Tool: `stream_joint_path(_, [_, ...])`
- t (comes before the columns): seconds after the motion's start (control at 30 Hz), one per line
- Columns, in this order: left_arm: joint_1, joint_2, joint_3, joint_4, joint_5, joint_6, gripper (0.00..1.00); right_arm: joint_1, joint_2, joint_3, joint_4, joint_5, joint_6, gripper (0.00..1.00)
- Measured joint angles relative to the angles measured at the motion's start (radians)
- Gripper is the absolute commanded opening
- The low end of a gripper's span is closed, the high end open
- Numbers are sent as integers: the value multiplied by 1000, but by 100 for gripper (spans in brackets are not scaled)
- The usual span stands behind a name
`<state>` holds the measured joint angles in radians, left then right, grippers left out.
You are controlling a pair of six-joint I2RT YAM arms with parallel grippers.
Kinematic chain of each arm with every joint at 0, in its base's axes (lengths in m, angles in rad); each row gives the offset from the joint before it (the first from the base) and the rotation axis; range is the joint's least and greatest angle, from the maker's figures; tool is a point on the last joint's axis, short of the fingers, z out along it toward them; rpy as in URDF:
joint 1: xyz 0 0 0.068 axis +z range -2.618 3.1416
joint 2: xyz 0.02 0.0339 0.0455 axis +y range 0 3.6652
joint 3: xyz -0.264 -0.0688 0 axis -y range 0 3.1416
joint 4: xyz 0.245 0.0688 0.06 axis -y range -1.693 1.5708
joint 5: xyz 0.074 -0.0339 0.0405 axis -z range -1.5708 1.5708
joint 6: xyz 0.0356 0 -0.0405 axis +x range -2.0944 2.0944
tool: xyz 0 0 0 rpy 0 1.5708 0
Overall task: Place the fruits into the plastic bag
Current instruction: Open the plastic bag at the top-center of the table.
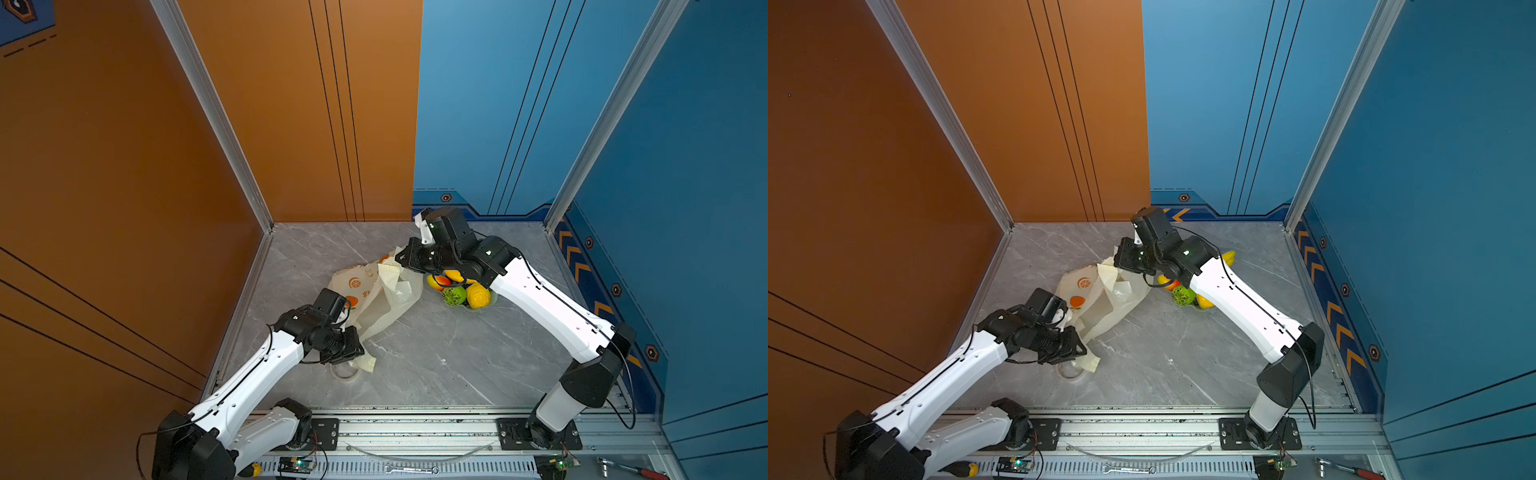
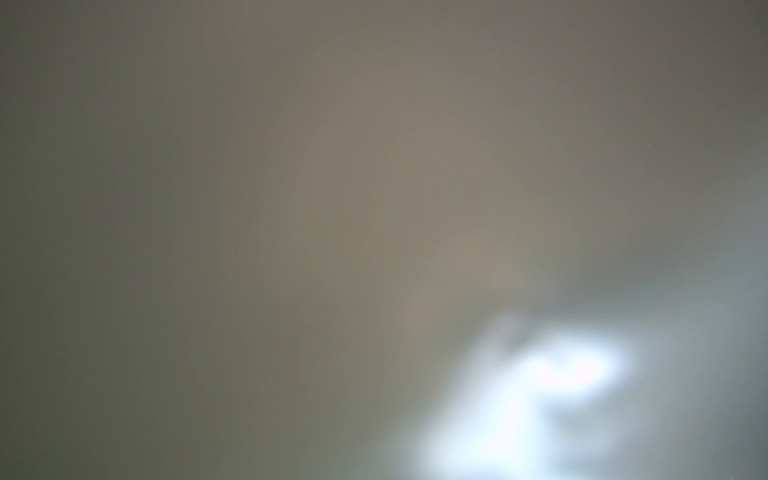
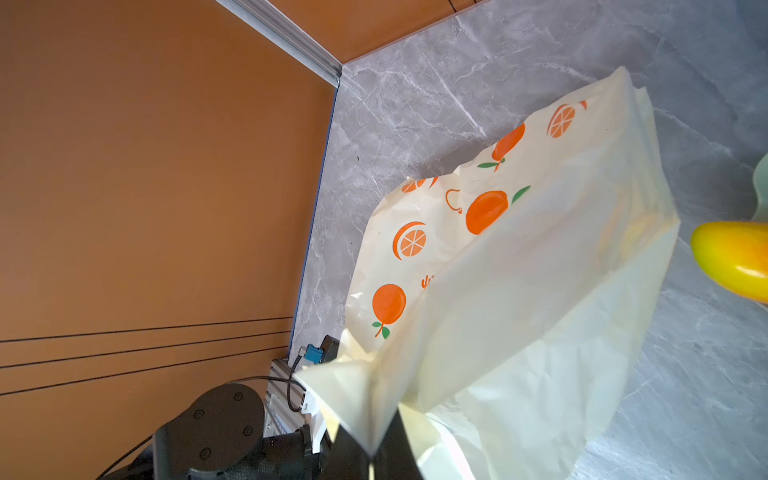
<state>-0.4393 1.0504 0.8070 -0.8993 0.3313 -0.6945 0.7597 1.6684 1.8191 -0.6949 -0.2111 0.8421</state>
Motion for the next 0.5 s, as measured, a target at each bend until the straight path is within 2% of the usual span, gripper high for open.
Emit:
stream_joint_path(0.13, [43,-12,17,2,-31,-5,0,-9,-6,-20,12,-31,1,0])
stream_joint_path(0.23, [162,-52,82,-22,-30,7,0,-47,-50,-118,26,-55,-3,0])
stream_joint_path(0.37, [361,-108,238,-34,50,40,0,-120,-105,-245,10,-58,-37,0])
stream_joint_path(0.43, [406,-115,297,-33,115,51,0,-134,-117,-283,-3,-51,-68,0])
stream_joint_path(0.5, [413,-112,317,-34,170,56,0,-133,-127,-317,-15,-39,-95,0])
